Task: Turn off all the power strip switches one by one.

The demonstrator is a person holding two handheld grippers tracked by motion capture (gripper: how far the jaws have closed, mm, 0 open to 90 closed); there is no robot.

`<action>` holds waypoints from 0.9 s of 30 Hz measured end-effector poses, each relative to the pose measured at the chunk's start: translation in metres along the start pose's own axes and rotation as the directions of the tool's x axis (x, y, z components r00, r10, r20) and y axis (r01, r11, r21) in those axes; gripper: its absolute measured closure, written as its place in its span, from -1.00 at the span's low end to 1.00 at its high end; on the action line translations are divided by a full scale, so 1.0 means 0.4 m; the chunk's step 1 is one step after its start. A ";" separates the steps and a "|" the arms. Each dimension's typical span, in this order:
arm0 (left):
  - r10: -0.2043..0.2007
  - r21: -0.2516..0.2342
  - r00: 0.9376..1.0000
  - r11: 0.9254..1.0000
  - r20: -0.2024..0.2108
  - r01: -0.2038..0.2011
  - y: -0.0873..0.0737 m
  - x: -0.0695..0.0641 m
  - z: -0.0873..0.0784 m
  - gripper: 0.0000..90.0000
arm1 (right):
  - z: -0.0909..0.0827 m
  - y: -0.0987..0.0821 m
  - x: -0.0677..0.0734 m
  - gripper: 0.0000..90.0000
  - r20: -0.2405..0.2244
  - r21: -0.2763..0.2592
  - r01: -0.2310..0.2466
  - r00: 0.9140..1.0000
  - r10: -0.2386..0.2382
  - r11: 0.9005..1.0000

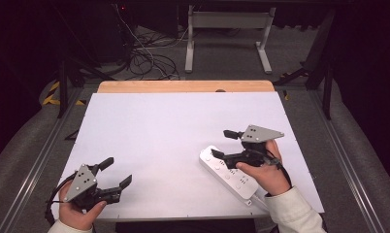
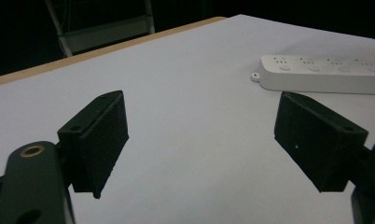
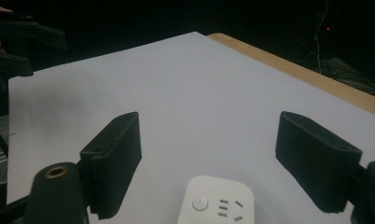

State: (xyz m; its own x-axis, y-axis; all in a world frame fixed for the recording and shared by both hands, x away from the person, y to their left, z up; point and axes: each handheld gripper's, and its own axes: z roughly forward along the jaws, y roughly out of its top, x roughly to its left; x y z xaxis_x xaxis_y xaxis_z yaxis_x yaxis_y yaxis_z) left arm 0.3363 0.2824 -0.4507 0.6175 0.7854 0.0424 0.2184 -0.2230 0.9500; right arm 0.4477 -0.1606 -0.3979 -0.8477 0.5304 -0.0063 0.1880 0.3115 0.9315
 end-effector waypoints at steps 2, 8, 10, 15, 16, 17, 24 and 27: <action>0.007 0.005 1.000 1.000 0.003 -0.007 0.001 0.000 0.000 -0.61 | -0.020 -0.012 -0.010 -0.53 0.015 -0.005 -0.004 1.000 0.004 1.000; 0.011 -0.004 1.000 1.000 0.006 -0.011 0.001 0.002 0.000 -0.66 | -0.072 -0.061 -0.034 -0.62 0.046 -0.001 -0.015 0.999 0.015 1.000; 0.009 -0.004 1.000 1.000 0.007 -0.009 0.001 0.002 0.000 -0.66 | -0.091 -0.078 -0.042 -0.62 0.053 -0.005 -0.026 0.998 0.026 1.000; 0.019 0.003 1.000 1.000 0.014 -0.019 0.002 0.000 -0.001 -0.67 | -0.127 -0.134 -0.061 -0.67 0.072 -0.025 -0.042 0.996 0.043 0.999; 0.014 0.002 1.000 1.000 0.013 -0.015 0.002 -0.001 -0.001 -0.68 | -0.132 -0.148 -0.065 -0.68 0.077 -0.025 -0.049 0.996 0.051 0.998; 0.018 0.005 1.000 1.000 0.012 -0.018 0.003 -0.002 -0.001 -0.68 | -0.137 -0.162 -0.069 -0.68 0.080 -0.026 -0.056 0.995 0.058 0.998; 0.031 0.017 0.999 0.999 0.013 -0.032 0.001 -0.004 0.003 -0.70 | -0.175 -0.243 -0.086 -0.68 0.128 -0.008 -0.061 0.990 0.062 0.998; 0.038 0.021 0.999 0.999 0.014 -0.038 0.000 -0.002 0.004 -0.71 | -0.186 -0.262 -0.090 -0.66 0.143 -0.011 -0.094 0.985 0.095 0.996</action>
State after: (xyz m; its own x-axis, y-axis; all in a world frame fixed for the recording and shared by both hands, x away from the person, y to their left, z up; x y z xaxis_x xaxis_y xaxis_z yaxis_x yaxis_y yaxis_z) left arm 0.3369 0.2807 -0.4512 0.6356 0.7684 0.0745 0.2103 -0.2651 0.9410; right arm 0.4217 -0.2712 -0.4682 -0.7464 0.6648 0.0300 0.2612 0.2511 0.9321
